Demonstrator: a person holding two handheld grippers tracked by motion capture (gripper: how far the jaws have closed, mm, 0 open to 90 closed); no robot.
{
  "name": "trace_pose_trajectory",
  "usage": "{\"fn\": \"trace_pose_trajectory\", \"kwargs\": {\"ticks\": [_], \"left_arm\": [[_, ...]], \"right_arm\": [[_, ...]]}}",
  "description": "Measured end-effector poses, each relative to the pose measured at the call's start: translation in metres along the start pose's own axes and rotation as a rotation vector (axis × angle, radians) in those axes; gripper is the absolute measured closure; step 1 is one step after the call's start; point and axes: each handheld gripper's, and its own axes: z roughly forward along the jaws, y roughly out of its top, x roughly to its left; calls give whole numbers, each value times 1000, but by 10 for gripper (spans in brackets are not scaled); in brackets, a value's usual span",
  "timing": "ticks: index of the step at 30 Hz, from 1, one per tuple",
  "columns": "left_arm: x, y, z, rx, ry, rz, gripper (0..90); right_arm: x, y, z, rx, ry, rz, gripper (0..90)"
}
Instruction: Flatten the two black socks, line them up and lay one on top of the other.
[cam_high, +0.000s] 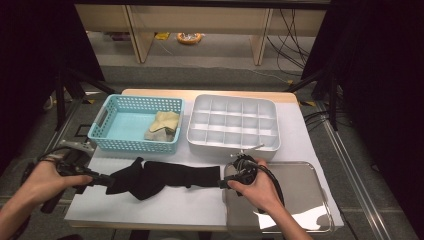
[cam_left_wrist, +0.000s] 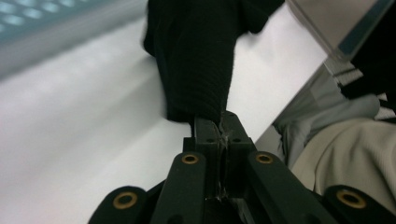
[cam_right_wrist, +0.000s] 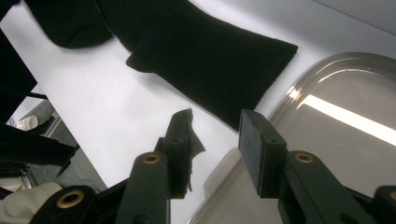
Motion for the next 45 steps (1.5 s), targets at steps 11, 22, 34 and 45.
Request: {"fn": "trace_pose_trajectory", "kwargs": {"ticks": [11,22,34,45], "left_arm": [[2,10,-17,-44,-3,-23,873],[-65,45,38,14,-214,114,870],[-101,79,95,196,-297,234,866],[-100,99,123,259,-306,291,861]], "right_arm": [[4,1,2,-3,2,2,644],[12,1,-5,-18,14,-18,641],[21,1,-7,-21,26,-56,638],[34,-2,-1,-5,56,-104,606]]}}
